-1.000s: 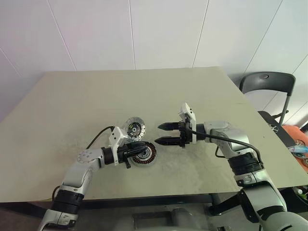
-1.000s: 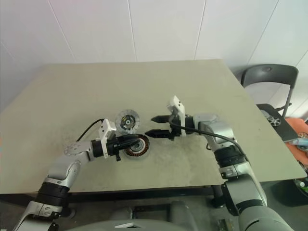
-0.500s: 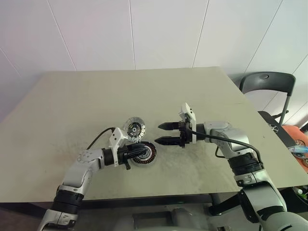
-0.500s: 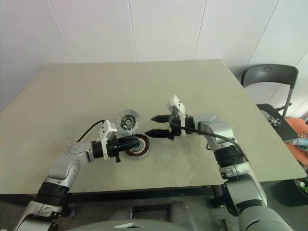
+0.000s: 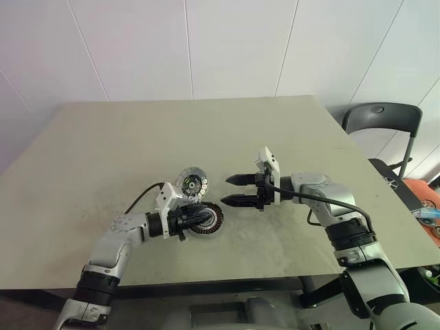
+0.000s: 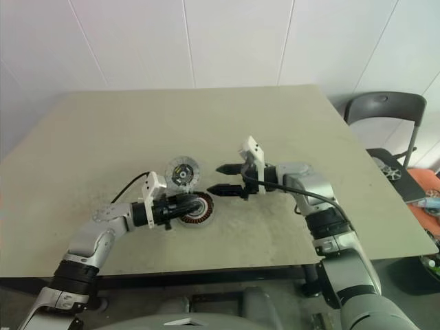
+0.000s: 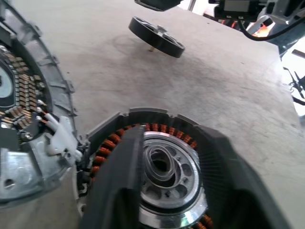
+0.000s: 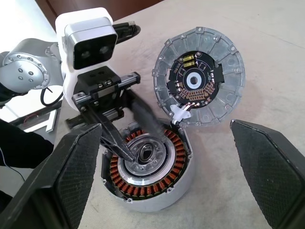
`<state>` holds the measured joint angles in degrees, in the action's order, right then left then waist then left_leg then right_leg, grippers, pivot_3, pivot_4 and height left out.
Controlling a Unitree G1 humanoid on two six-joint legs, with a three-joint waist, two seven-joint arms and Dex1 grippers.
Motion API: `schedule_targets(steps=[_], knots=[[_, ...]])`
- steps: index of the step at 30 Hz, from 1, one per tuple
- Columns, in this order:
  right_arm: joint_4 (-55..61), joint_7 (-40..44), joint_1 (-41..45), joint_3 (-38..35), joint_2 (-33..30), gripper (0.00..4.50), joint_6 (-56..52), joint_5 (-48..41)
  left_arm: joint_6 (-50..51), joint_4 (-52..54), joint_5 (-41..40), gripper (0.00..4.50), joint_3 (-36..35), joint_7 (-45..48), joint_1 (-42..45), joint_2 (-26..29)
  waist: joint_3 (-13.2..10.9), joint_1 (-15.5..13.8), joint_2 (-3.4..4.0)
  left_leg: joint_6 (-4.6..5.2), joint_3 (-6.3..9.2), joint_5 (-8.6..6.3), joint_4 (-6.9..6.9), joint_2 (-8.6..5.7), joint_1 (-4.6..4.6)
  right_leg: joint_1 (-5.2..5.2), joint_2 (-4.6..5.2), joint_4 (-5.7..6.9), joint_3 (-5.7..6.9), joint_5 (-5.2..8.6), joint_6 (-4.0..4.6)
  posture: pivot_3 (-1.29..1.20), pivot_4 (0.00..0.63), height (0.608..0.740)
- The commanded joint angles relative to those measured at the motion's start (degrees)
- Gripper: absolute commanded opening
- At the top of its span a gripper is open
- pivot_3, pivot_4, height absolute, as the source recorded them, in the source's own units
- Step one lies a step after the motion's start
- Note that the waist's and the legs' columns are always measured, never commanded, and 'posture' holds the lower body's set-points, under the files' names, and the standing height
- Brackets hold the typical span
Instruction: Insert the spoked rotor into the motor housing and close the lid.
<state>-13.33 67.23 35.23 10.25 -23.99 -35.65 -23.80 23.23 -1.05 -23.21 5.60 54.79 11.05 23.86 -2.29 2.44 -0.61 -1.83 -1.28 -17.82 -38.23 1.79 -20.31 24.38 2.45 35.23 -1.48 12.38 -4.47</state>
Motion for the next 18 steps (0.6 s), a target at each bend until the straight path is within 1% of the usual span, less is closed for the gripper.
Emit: schedule_targets(steps=[1,6,9,13,16,18], knots=[[-0.39,0.07,1.74,-1.48,0.43,4.5,1.39,-0.43,-0.07,1.98,-2.78,2.28,-2.91,0.28,1.07,-0.11,0.0,0.0,0.0,0.0,0.0,0.0,0.0,0.0,0.0,0.0,0.0,0.0,0.0,0.0,0.0,0.0,0.0,0.74],[-1.37,-0.68,2.28,-2.47,1.76,4.5,2.42,-1.06,0.43,3.42,-6.94,2.28,-7.24,-0.88,2.36,-0.65,0.0,0.03,-0.01,0.0,0.0,0.0,0.0,0.0,0.01,0.0,0.0,0.02,0.0,0.0,0.0,0.0,0.0,0.74],[-2.87,-3.99,3.46,-4.5,5.52,4.5,2.35,-2.24,1.99,6.27,-10.79,2.28,-10.05,-1.25,3.15,-0.64,0.0,0.12,-0.01,0.0,0.0,0.0,-0.02,0.0,0.02,-0.01,0.0,0.05,-0.01,-0.01,0.0,0.0,0.0,0.74],[-0.58,-5.34,3.08,-2.5,9.66,4.5,0.41,-2.25,3.24,8.5,-12.33,2.28,-11.11,-0.5,2.68,1.45,0.01,0.17,0.0,0.0,0.02,0.0,-0.01,0.01,0.04,-0.01,-0.02,0.1,-0.01,-0.01,-0.01,0.0,0.0,0.74],[0.13,-5.21,2.49,1.83,10.49,3.92,0.86,0.75,2.59,8.82,-12.56,2.32,-12.76,-0.87,2.02,3.03,0.01,0.14,0.0,0.0,0.03,0.0,0.0,0.01,0.04,-0.01,-0.02,0.12,-0.01,-0.01,-0.01,0.0,0.0,0.74],[0.65,-4.51,1.98,4.37,10.11,3.26,0.86,2.04,2.25,8.77,-12.84,2.32,-14.11,-1.11,1.74,3.89,0.02,0.12,-0.01,0.0,0.02,0.0,-0.02,0.01,0.03,-0.01,-0.02,0.11,-0.01,-0.01,-0.01,0.0,0.0,0.74]])
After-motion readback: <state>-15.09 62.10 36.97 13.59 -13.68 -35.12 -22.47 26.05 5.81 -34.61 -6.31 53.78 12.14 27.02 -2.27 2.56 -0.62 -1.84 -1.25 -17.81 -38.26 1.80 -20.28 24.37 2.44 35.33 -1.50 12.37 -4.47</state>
